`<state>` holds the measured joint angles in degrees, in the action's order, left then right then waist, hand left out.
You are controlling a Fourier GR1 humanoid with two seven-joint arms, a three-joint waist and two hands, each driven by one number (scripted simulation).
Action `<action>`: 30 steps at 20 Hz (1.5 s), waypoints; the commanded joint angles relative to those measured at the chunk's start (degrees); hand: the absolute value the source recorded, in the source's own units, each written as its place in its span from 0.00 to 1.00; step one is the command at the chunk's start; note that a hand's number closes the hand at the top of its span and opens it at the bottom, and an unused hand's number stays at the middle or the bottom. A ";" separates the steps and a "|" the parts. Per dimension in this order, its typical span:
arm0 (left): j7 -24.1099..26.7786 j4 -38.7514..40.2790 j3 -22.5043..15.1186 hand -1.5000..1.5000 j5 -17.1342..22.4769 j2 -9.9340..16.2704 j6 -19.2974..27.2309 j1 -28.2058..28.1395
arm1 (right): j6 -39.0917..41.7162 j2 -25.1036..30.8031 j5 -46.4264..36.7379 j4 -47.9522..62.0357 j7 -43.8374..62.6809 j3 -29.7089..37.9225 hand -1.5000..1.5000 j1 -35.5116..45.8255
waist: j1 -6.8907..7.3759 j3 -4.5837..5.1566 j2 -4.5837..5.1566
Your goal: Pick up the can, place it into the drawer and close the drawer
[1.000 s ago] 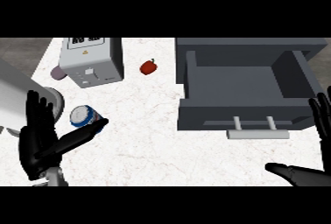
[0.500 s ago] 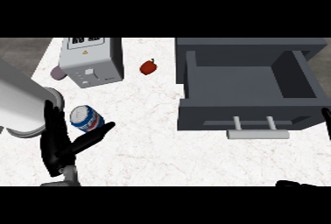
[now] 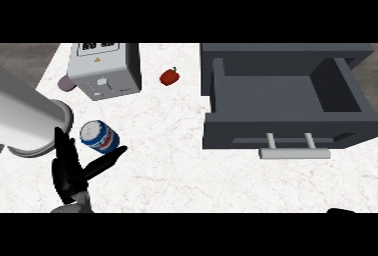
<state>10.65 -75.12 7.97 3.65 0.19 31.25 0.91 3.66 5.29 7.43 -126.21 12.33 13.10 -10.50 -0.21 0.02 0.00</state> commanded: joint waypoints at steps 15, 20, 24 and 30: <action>23.14 33.93 11.21 0.00 11.48 3.37 -7.23 12.30 | 2.36 -0.85 -1.50 3.31 -1.32 2.23 0.00 1.57 | -0.12 0.02 0.07; 20.53 34.98 10.10 0.00 12.17 5.84 -8.31 14.56 | 2.94 0.06 1.51 -1.74 3.95 4.18 0.00 1.39 | -0.07 0.00 0.01; 25.43 46.44 12.01 0.00 11.95 7.37 -8.45 22.93 | 4.11 0.64 2.41 -2.03 2.94 5.09 0.00 1.40 | -0.45 0.03 0.12; 24.72 51.77 10.91 0.00 11.48 10.68 -16.00 26.69 | 1.53 -2.52 -1.42 -6.83 6.18 1.24 0.00 -0.16 | -0.64 0.05 0.13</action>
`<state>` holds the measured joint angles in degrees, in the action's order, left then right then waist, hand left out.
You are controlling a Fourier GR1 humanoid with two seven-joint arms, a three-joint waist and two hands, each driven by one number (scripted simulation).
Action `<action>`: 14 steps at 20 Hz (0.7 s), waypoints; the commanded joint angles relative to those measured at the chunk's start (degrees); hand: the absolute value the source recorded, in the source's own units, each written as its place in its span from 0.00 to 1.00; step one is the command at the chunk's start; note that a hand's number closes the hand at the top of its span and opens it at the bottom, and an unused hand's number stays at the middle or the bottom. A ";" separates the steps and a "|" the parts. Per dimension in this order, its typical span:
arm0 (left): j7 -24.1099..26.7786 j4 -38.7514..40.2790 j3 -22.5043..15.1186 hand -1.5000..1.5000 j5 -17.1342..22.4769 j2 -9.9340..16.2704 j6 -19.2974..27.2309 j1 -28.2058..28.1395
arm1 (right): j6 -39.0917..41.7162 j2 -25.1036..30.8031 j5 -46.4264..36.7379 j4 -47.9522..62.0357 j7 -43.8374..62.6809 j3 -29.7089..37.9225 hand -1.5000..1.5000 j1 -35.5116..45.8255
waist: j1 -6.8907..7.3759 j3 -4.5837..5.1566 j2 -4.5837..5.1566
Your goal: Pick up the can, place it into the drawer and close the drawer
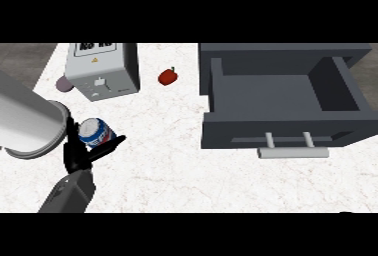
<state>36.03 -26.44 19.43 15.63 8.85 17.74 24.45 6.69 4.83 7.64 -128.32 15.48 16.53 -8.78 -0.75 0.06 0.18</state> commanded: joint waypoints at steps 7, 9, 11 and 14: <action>3.97 10.07 1.09 1.00 0.88 0.96 -6.25 9.27 | -0.46 1.13 0.58 -0.42 2.09 1.39 0.00 2.73 | -0.49 0.05 0.19; 7.98 9.96 0.82 1.00 0.97 0.30 -8.59 5.76 | 1.43 -1.52 -0.60 -0.66 -3.18 0.65 0.00 -2.30 | -0.28 0.00 0.05; 4.91 9.98 0.62 1.00 0.94 2.86 -10.58 8.32 | -1.55 1.55 -1.54 1.88 1.87 0.81 0.00 6.02 | 0.07 0.01 0.08; 5.94 8.47 -2.15 1.00 -0.97 -0.01 -10.74 8.49 | -0.15 -0.01 -0.87 -3.13 2.17 0.53 0.00 0.44 | -0.05 -0.02 -0.07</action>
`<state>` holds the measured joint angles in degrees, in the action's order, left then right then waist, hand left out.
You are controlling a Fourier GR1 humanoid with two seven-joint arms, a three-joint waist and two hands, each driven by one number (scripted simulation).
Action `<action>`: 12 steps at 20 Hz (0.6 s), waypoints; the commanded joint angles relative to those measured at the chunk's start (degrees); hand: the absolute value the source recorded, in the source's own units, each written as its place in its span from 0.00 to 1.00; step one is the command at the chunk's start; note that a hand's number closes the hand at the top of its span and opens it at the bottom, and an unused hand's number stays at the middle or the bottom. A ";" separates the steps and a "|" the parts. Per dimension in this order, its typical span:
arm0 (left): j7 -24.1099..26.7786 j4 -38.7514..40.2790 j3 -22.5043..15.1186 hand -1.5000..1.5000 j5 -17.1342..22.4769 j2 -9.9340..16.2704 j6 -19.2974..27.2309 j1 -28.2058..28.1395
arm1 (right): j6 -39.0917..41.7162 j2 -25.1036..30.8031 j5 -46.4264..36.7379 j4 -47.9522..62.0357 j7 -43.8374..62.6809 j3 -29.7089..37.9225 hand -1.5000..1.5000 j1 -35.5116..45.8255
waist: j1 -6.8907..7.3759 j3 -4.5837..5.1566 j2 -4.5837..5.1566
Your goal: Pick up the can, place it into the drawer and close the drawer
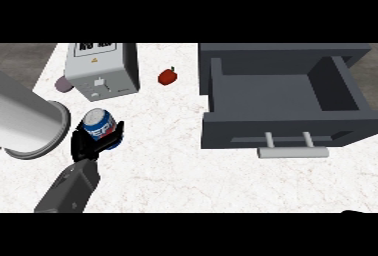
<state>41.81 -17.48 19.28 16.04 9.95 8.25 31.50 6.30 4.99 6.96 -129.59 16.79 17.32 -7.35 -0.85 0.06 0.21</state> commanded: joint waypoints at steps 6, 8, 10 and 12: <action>-2.94 -0.45 -8.11 1.00 -5.78 -5.19 -8.42 5.78 | -0.42 -1.35 -2.56 1.74 -2.87 -1.25 0.00 0.19 | 0.01 -0.05 -0.14; -0.29 -1.66 -8.27 1.00 -5.64 -7.97 -7.46 4.46 | -1.45 -1.56 -4.27 2.76 -2.21 -1.90 0.00 1.21 | 0.36 -0.05 -0.15; -3.35 -4.54 -9.17 1.00 -5.81 -7.80 -7.15 5.34 | -1.30 1.78 -0.59 3.91 0.54 1.40 0.00 5.32 | 0.61 -0.06 -0.23; -5.19 -5.66 -9.58 1.00 -5.83 -6.91 -8.61 5.54 | 0.31 1.21 1.36 0.75 -0.31 2.37 0.00 1.43 | 0.45 -0.07 -0.27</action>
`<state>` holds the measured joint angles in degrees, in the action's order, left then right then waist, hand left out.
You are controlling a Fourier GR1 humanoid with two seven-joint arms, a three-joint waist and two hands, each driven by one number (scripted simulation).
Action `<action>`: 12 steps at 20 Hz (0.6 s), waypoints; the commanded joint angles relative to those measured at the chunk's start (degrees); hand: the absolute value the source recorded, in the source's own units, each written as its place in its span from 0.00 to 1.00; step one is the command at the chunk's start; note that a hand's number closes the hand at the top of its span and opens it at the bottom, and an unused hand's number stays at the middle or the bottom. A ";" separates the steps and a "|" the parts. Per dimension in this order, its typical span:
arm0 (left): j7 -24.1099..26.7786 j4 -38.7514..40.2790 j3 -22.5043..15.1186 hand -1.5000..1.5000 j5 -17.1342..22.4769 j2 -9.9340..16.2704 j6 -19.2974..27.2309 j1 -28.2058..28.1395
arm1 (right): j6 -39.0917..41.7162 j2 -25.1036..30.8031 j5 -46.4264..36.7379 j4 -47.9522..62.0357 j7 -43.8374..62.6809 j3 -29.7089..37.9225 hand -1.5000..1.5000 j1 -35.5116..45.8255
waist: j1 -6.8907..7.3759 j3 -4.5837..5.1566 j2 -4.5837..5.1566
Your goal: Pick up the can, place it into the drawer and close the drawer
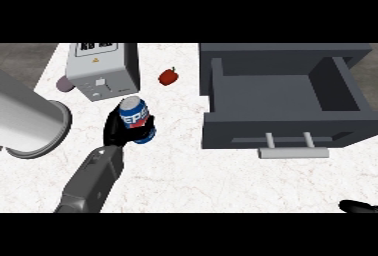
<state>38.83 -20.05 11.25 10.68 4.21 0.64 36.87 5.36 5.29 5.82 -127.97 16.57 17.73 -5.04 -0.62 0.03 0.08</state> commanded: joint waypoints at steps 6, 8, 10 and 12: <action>-13.32 -12.55 -5.10 1.00 -1.80 -2.19 1.89 4.83 | 0.34 1.51 1.40 -3.07 2.19 2.65 0.00 -1.08 | 0.71 -0.07 -0.41; -16.96 -13.71 -5.67 1.00 -2.10 -2.74 3.06 8.73 | -0.78 -0.02 -2.81 -1.17 1.07 -0.62 0.00 0.05 | 0.63 -0.05 -0.27; -20.03 -20.51 -9.28 1.00 -1.80 -4.12 5.37 6.06 | 0.72 -1.49 -0.49 -1.31 -2.43 0.78 0.00 -3.76 | 0.67 -0.09 -0.48; -26.09 -22.03 -7.57 1.00 -1.56 -4.04 5.80 11.23 | 0.59 2.98 2.81 -1.26 2.71 4.14 0.00 1.04 | 0.63 -0.07 -0.40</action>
<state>20.02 -37.27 4.54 8.83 1.06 4.61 43.70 5.25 5.46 5.22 -129.63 17.21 18.72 -6.06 0.13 -0.04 -0.30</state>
